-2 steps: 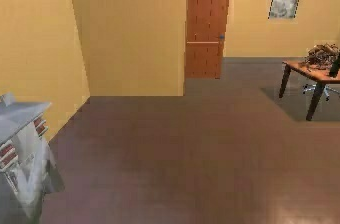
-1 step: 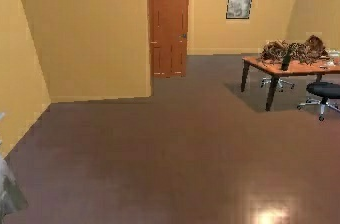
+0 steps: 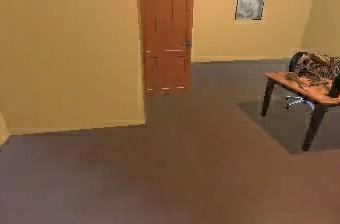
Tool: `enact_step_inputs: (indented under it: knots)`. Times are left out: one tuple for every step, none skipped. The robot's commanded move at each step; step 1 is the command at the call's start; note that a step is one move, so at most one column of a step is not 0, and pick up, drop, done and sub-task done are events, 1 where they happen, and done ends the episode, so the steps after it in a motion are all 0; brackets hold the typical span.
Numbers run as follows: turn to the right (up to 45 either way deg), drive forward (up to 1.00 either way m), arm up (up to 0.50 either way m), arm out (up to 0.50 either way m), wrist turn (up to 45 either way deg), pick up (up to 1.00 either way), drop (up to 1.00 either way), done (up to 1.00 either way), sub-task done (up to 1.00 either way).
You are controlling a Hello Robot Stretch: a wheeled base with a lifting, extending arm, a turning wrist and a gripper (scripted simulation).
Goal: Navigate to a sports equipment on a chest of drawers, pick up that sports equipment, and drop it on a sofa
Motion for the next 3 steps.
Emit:
enact_step_inputs:
  knots:
    - [0.0,1.00,0.00,0.00,0.0,0.00,0.00,0.00,0.00]
    - [0.0,1.00,0.00,0.00,0.0,0.00,0.00,0.00,0.00]
    - [0.0,0.60,0.00,0.00,0.0,0.00,0.00,0.00,0.00]
